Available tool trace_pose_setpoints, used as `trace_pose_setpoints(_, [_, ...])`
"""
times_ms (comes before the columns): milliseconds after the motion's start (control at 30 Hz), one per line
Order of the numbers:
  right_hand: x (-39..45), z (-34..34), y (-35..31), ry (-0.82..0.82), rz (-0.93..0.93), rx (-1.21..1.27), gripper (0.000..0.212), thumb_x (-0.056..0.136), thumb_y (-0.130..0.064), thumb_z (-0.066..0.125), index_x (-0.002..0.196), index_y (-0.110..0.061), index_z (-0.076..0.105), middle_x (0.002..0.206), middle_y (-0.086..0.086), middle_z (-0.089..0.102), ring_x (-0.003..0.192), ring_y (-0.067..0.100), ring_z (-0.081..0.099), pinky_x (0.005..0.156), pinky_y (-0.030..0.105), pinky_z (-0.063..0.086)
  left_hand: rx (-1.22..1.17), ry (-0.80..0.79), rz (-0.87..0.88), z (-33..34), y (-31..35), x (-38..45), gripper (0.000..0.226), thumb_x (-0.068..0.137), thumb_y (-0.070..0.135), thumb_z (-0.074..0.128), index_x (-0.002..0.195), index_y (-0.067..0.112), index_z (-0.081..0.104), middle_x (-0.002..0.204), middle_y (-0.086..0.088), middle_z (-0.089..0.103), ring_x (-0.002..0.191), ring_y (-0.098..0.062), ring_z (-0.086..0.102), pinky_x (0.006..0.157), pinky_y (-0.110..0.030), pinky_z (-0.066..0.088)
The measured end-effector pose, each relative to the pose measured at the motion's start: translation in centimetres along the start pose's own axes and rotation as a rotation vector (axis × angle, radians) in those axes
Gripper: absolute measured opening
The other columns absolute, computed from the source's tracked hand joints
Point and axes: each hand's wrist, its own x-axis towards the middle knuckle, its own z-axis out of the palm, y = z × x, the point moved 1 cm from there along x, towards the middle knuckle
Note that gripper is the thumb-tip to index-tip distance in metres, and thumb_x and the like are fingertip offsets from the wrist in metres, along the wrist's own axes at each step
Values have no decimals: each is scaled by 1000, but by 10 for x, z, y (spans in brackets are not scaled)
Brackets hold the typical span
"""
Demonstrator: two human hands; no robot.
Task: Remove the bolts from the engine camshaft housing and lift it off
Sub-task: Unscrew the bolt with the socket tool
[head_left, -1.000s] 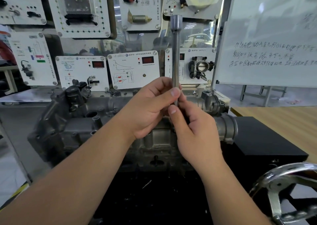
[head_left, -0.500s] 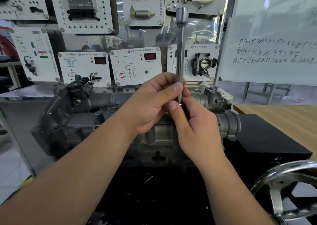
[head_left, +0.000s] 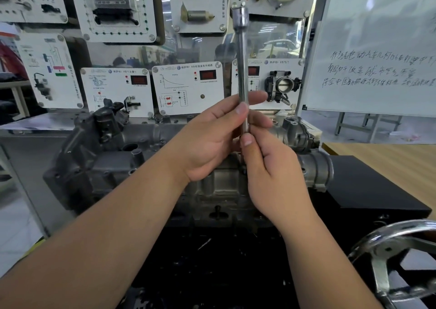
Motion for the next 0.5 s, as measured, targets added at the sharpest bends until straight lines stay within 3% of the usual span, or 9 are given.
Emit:
trace_pose_setpoints(133, [-1,3,2,-4,24,30,42,101,-39,35,134,-25,55,98,-11,70,93,16,66,83,46,53,-15,23,-15,1,0,1,33,101,31,43,104,31,76,91,4,72,80,-11,62,74,-39,36])
trace_pose_setpoints(233, [-1,4,2,-18,40,59,50,99,-41,34,143,-25,51,115,-4,71,106,20,66,92,50,51,-16,56,-22,1,1,1,30,96,31,50,88,32,79,82,6,69,81,-16,55,73,-38,34])
trace_pose_setpoints(333, [0,2,3,-34,-4,-5,50,100,-50,39,143,-27,53,96,-12,72,91,9,67,81,38,54,-27,76,-18,0,-1,2,27,92,26,55,80,28,78,77,5,69,79,-15,56,89,-46,30])
trace_pose_setpoints(433, [0,-1,6,-5,-31,-22,46,100,-46,47,141,-27,57,83,-18,68,78,1,63,66,14,45,-54,75,-1,1,0,1,5,90,18,66,86,16,69,75,3,70,79,-14,62,90,-41,44])
trace_pose_setpoints(500, [0,0,6,8,-33,-18,44,101,-41,46,138,-21,60,81,-21,65,76,0,62,63,12,42,-53,64,13,0,0,0,14,86,22,79,90,14,68,78,2,71,86,-18,62,94,-42,44])
